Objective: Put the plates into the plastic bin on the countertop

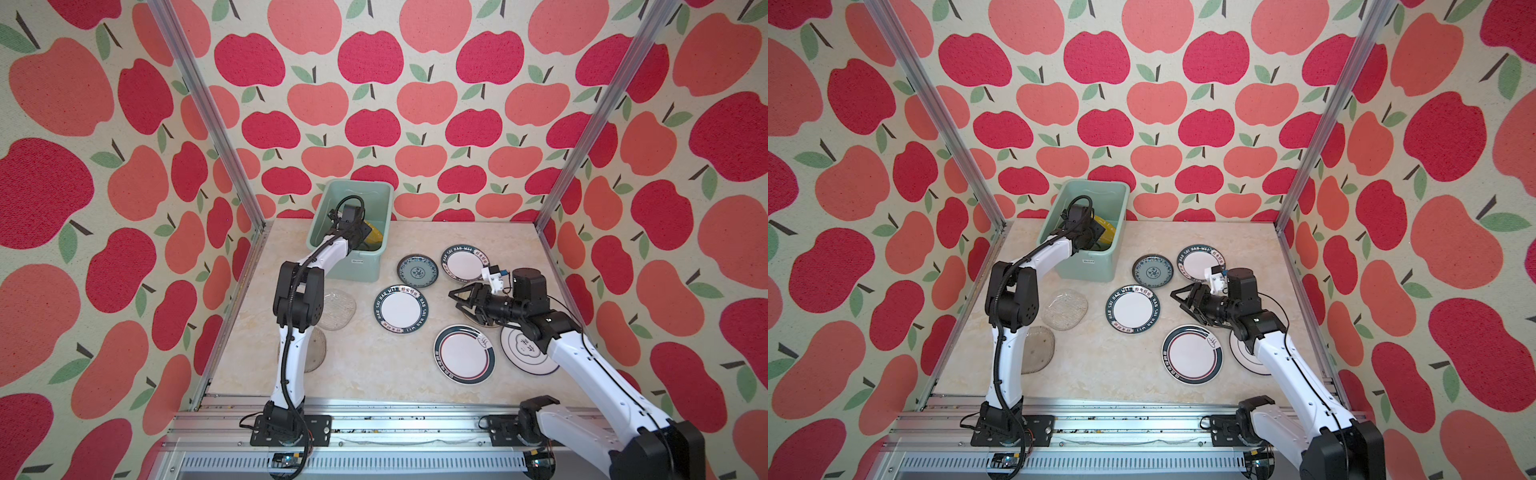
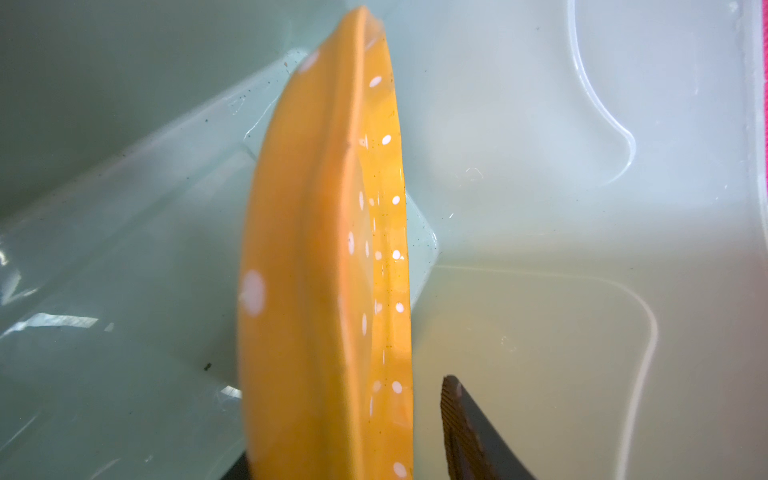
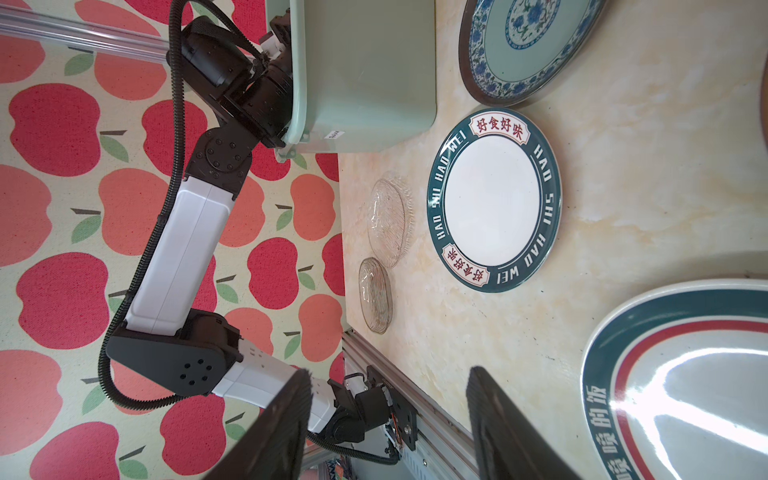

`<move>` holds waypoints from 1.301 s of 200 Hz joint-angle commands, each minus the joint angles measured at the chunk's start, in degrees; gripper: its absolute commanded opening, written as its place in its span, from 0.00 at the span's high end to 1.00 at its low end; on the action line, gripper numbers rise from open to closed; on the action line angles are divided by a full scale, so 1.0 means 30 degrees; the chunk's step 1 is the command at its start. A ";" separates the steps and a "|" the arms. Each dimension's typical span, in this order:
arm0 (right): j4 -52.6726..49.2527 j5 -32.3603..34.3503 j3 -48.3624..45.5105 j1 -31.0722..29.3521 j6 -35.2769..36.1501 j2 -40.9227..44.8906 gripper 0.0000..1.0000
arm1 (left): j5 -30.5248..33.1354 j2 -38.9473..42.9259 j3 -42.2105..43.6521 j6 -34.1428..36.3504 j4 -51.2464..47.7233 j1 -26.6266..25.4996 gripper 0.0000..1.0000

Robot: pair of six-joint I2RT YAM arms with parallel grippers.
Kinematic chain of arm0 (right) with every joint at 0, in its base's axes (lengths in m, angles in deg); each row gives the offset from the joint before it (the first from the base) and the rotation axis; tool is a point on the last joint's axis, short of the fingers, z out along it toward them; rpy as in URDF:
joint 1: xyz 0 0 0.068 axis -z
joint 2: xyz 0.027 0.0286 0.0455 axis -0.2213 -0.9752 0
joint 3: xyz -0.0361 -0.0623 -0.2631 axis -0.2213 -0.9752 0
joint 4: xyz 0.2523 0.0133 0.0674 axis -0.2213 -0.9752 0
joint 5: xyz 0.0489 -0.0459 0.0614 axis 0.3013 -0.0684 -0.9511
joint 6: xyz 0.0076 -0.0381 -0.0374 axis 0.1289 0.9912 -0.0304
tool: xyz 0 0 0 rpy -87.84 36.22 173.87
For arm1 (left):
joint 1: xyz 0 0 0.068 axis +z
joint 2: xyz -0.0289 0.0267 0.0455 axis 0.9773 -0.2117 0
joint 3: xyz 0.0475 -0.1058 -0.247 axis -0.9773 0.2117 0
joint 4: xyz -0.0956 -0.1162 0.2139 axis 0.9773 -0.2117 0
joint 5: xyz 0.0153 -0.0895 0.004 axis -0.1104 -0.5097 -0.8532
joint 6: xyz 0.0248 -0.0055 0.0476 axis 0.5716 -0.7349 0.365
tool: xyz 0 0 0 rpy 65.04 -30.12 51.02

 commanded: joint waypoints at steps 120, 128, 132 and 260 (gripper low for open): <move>0.0619 -0.0385 -0.0530 0.0255 -0.0212 0.0110 0.38 | -0.0557 -0.1178 -0.0695 0.0102 -0.5007 0.0230 0.24; 0.0673 -0.0385 -0.0554 0.0255 -0.0216 0.0069 0.38 | -0.0557 -0.1281 -0.0842 0.0026 -0.5260 0.0266 0.23; 0.0692 -0.0412 -0.0556 0.0255 -0.0216 0.0040 0.38 | -0.0557 -0.1332 -0.0895 0.0039 -0.5341 0.0295 0.23; 0.0917 -0.0662 -0.0181 0.0314 -0.0020 -0.0601 0.38 | -0.0469 -0.2711 -0.5627 0.1146 -0.9337 0.0291 0.10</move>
